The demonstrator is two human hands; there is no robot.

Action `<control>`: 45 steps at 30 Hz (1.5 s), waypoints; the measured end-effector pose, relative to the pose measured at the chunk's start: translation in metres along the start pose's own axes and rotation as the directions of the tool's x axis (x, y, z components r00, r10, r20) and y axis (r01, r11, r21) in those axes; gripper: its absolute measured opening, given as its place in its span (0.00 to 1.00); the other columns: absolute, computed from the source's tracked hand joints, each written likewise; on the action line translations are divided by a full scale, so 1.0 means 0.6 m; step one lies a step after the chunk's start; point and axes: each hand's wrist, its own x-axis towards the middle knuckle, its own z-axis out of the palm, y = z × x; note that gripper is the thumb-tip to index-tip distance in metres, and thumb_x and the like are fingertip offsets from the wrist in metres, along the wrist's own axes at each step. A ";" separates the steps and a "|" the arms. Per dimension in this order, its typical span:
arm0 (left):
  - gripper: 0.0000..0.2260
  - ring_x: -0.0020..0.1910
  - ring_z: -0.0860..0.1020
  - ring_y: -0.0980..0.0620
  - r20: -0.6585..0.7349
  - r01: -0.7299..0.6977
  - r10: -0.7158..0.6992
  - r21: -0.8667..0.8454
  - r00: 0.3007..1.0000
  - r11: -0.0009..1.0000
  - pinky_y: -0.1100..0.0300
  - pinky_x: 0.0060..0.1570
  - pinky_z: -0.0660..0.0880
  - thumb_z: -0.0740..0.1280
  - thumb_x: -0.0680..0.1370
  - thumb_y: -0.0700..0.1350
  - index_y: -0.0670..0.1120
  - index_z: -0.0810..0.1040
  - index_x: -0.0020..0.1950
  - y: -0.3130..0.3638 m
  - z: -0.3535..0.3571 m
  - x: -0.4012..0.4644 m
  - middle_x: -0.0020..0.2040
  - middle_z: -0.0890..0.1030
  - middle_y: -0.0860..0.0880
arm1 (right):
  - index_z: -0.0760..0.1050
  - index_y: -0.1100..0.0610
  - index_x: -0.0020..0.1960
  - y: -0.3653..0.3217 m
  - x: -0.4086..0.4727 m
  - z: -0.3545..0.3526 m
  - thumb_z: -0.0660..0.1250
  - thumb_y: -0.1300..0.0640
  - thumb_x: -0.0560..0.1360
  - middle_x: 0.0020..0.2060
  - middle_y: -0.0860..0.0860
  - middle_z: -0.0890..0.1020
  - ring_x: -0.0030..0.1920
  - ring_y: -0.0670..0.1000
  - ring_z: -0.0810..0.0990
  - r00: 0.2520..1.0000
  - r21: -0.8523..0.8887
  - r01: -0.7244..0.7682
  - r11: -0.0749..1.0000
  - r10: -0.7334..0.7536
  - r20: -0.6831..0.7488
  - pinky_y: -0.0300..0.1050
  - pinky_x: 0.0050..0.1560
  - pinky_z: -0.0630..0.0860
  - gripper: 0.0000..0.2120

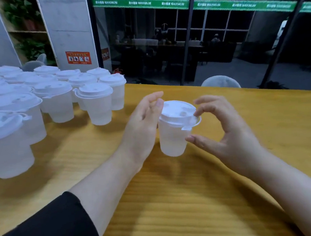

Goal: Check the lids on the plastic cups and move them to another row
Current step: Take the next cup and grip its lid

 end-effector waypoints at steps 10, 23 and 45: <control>0.13 0.58 0.81 0.47 0.085 -0.027 0.021 0.059 0.996 0.998 0.37 0.64 0.76 0.61 0.80 0.57 0.56 0.81 0.59 -0.007 0.005 0.008 0.54 0.84 0.52 | 0.80 0.56 0.52 -0.007 0.004 0.004 0.65 0.52 0.82 0.58 0.46 0.80 0.62 0.52 0.79 0.991 0.000 0.117 0.993 -0.117 -0.060 0.47 0.61 0.75 0.09; 0.11 0.53 0.81 0.44 0.138 -0.048 0.035 0.093 0.990 0.995 0.40 0.58 0.77 0.62 0.79 0.57 0.56 0.80 0.56 -0.005 0.007 0.007 0.50 0.84 0.47 | 0.77 0.53 0.51 -0.031 0.021 0.011 0.61 0.50 0.82 0.46 0.43 0.78 0.49 0.47 0.76 0.990 -0.140 0.017 0.990 -0.036 -0.136 0.35 0.52 0.70 0.09; 0.11 0.53 0.82 0.44 0.150 -0.042 0.025 0.109 0.988 0.993 0.38 0.60 0.78 0.62 0.78 0.59 0.58 0.80 0.56 -0.007 0.004 0.009 0.52 0.84 0.45 | 0.79 0.51 0.52 -0.043 0.015 -0.011 0.63 0.42 0.79 0.49 0.44 0.81 0.53 0.52 0.77 0.999 -0.272 0.008 0.962 -0.017 -0.031 0.56 0.49 0.76 0.14</control>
